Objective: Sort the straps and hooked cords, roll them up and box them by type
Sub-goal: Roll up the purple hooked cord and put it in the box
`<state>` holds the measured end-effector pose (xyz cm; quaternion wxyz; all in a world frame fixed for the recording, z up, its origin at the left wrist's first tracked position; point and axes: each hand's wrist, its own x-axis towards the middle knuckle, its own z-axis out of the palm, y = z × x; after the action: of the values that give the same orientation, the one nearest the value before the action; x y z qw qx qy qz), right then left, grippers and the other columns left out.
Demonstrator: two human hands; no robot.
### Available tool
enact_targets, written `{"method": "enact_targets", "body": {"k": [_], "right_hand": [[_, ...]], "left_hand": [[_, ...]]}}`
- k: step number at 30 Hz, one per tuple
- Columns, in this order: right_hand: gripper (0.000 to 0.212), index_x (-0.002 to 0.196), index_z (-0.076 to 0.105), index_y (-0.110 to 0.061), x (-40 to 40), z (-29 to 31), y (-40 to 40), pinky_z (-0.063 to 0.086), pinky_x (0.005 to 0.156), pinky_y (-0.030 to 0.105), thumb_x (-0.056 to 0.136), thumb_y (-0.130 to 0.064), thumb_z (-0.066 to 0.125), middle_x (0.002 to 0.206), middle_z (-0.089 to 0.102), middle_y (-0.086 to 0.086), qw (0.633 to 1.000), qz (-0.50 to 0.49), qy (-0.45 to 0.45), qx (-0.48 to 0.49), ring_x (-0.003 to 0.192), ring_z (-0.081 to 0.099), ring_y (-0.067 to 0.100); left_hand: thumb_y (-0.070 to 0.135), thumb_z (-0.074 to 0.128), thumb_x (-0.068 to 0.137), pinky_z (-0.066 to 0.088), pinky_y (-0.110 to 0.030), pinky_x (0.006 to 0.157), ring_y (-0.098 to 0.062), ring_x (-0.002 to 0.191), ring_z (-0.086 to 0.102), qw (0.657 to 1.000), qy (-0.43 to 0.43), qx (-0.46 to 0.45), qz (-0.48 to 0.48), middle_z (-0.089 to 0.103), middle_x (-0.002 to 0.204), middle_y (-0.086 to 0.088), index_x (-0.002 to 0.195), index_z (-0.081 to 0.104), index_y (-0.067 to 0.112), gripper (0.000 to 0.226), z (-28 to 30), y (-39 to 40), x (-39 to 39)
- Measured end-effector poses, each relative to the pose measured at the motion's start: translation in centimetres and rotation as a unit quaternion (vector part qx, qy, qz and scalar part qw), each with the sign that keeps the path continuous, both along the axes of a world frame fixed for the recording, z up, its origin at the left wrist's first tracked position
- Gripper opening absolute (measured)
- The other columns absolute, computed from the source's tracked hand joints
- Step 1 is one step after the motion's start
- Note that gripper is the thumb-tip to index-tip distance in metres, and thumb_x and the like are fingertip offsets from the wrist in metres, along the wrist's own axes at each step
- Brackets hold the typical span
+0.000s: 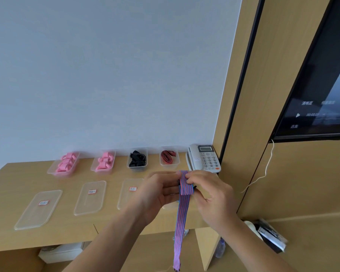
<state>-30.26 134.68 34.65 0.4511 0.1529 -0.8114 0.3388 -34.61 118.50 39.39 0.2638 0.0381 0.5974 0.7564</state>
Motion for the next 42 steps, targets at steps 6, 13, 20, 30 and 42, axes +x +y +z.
{"method": "enact_targets", "body": {"k": [6, 13, 20, 30, 42], "right_hand": [[0.034, 0.090, 0.075, -0.005, 0.0, 0.1, -0.1, 0.049, 0.096, 0.019, 0.070, 0.014, 0.053, 0.107, 0.073, -0.001, 0.999, 0.004, 0.012, 0.039, 0.108, 0.066, 0.009], [0.024, 0.099, 0.078, -0.019, 0.7, 1.8, -0.5, 0.056, 0.081, 0.018, 0.081, -0.003, 0.074, 0.104, 0.075, -0.015, 0.982, 0.059, -0.091, -0.152, 0.093, 0.073, 0.005], [0.024, 0.103, 0.076, -0.022, -0.5, 3.7, 0.0, 0.060, 0.085, 0.039, 0.085, -0.007, 0.077, 0.094, 0.077, 0.005, 0.875, 0.142, -0.357, -0.294, 0.091, 0.072, 0.025], [0.021, 0.100, 0.075, -0.013, -1.6, 5.1, 0.6, 0.055, 0.074, 0.027, 0.085, 0.001, 0.075, 0.097, 0.075, 0.018, 0.863, 0.157, -0.333, -0.345, 0.081, 0.070, 0.016], [0.031, 0.097, 0.074, -0.024, -1.9, 4.8, 1.0, 0.058, 0.083, 0.035, 0.081, 0.003, 0.077, 0.093, 0.077, -0.001, 0.919, 0.116, -0.233, -0.295, 0.087, 0.071, 0.024]], "left_hand": [[-0.002, 0.062, 0.092, 0.061, -0.033, 0.072, -0.028, 0.081, 0.075, 1.000, 0.016, -0.003, 0.004, 0.075, 0.098, -0.021, 0.107, 0.075, -0.003, 0.020, -0.4, -0.2, -0.8], [-0.008, 0.060, 0.094, 0.062, -0.039, 0.082, -0.032, 0.091, 0.074, 0.994, 0.096, -0.035, 0.027, 0.076, 0.107, -0.022, 0.112, 0.072, -0.001, 0.023, 0.1, 0.0, -1.1], [-0.011, 0.061, 0.092, 0.059, -0.051, 0.093, -0.040, 0.101, 0.073, 0.990, 0.136, -0.041, 0.023, 0.076, 0.107, -0.022, 0.115, 0.073, 0.001, 0.028, 1.0, 0.0, -0.8], [0.039, 0.064, 0.097, 0.058, -0.046, 0.088, -0.028, 0.082, 0.071, 0.995, 0.078, -0.058, -0.008, 0.076, 0.092, -0.018, 0.088, 0.081, 0.010, 0.034, 0.8, 0.8, 0.3], [0.061, 0.059, 0.092, 0.062, -0.046, 0.083, -0.037, 0.082, 0.076, 0.996, 0.010, -0.090, -0.004, 0.077, 0.088, -0.022, 0.092, 0.074, -0.001, 0.063, 1.0, 1.6, 1.2]]}}
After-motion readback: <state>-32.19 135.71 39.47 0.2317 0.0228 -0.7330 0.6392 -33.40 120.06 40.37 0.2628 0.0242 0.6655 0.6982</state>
